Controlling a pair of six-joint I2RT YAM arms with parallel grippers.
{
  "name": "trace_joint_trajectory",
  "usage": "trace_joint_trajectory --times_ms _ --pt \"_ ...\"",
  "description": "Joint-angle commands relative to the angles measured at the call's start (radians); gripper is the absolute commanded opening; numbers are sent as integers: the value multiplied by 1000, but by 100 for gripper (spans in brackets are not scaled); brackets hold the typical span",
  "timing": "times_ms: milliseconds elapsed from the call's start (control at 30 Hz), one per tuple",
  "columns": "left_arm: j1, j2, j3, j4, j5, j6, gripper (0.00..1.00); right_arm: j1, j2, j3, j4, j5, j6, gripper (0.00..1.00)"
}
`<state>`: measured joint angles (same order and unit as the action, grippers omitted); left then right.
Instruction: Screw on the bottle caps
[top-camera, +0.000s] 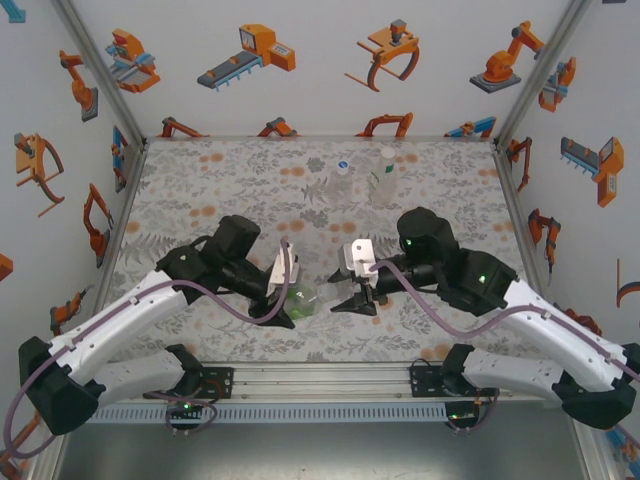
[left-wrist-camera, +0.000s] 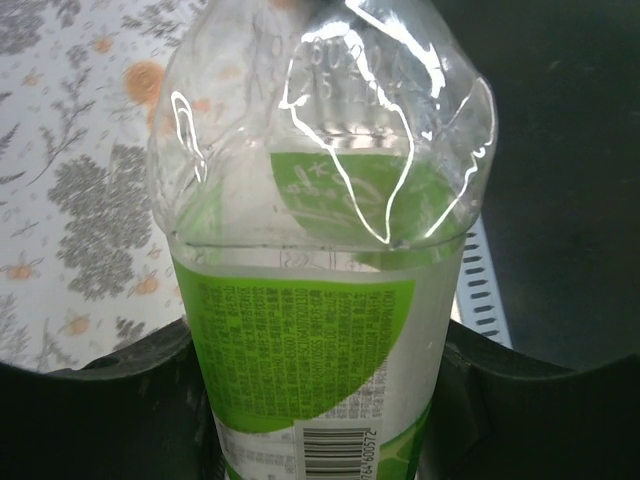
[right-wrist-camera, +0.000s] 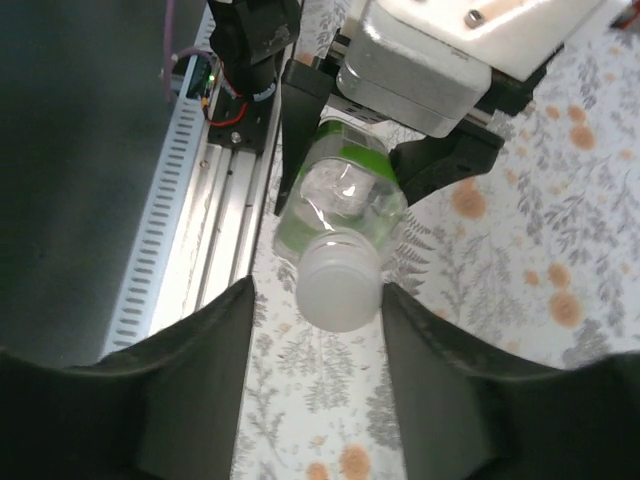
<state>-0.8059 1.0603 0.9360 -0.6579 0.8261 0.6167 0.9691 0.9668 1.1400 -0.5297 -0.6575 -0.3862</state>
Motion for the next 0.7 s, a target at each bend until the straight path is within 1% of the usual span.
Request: trace_joint_trajectory --times_ms 0,67,133,167,233,267,367,433,500,667 --pt "4 -38 14 45 -99 -32 0 3 -42 -50 65 37 150 57" --pt "5 -49 6 65 -142 -45 0 3 -62 -79 130 95 232 58" --pt "7 -60 -1 78 -193 -54 0 3 -78 -103 194 222 363 58" --pt "8 -65 -5 85 -216 -60 0 3 -83 -114 223 292 445 58" --pt "8 -72 -12 100 -279 -70 0 3 -92 -145 292 443 667 54" --pt "8 -75 -13 105 -304 -72 0 2 -94 -160 320 477 754 53" --pt "10 -74 -19 119 -392 -88 0 3 -89 -188 387 541 1005 46" --pt "10 -67 -18 121 -450 -96 0 3 -76 -194 397 585 1155 46" --pt "10 -60 -16 121 -486 -101 0 2 -62 -190 369 633 1288 46" --pt "8 -46 -14 119 -514 -101 0 2 -40 -202 369 679 1459 50"
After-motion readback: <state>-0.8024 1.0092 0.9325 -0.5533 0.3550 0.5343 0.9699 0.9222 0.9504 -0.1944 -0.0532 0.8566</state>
